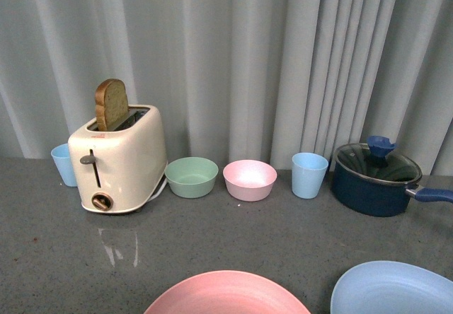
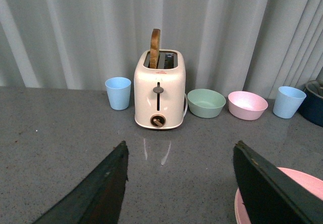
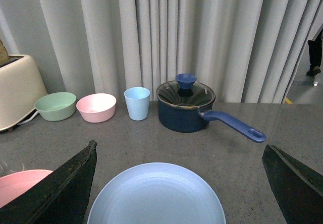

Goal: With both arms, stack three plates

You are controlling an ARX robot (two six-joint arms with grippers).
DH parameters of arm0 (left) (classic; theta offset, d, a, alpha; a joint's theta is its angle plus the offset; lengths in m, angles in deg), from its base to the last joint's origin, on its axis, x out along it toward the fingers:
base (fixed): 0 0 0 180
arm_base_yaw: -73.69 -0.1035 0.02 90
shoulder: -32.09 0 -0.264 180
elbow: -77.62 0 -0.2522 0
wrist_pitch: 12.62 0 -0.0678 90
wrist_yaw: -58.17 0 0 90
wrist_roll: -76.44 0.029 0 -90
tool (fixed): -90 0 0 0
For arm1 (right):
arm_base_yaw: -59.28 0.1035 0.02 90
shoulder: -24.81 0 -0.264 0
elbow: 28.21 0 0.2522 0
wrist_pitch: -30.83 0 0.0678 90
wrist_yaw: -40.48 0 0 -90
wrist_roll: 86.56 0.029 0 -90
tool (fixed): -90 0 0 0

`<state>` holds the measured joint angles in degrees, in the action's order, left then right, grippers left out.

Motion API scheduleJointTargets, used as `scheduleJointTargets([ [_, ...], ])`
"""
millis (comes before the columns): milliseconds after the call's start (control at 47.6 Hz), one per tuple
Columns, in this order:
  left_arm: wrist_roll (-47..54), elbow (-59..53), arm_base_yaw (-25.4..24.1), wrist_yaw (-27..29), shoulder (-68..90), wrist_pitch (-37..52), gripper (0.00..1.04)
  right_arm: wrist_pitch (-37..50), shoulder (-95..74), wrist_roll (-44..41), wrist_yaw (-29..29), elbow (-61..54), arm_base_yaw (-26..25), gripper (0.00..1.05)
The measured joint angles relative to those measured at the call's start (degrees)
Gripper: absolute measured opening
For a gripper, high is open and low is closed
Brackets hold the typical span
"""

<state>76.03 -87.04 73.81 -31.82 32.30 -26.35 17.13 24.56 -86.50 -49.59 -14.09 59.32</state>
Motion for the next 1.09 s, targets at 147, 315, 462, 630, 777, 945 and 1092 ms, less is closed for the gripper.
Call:
scheduleJointTargets([
  [147, 0.0, 0.0, -0.02, 0.04, 0.0, 0.0, 0.89, -10.45, -9.53, 8.5, 5.97, 5.55, -0.57, 0.97],
  [315, 0.15, 0.0, -0.02, 0.0, 0.02, 0.0, 0.98, 1.77, -34.03, 7.8, -9.46, 11.56, -14.51, 0.97],
  [462, 0.15, 0.0, 0.0, 0.0, -0.02, 0.0, 0.98, 12.31, -60.0, -5.62, -17.64, 17.05, -27.34, 0.97],
  [630, 0.15, 0.0, -0.02, 0.0, -0.02, 0.0, 0.98, 17.99, -80.74, -13.55, -17.2, 21.22, -30.08, 0.97],
  [777, 0.15, 0.0, -0.02, 0.0, -0.02, 0.0, 0.98, 21.55, -92.02, -16.15, -16.63, 24.55, -29.99, 0.97],
  [945, 0.15, 0.0, 0.0, -0.02, -0.02, 0.0, 0.98, 26.45, -103.03, -17.9, -15.45, 26.93, -29.14, 0.97],
  [1092, 0.17, 0.0, -0.02, 0.0, -0.02, 0.0, 0.98, 28.96, -107.12, -17.42, -14.78, 28.52, -26.91, 0.97],
])
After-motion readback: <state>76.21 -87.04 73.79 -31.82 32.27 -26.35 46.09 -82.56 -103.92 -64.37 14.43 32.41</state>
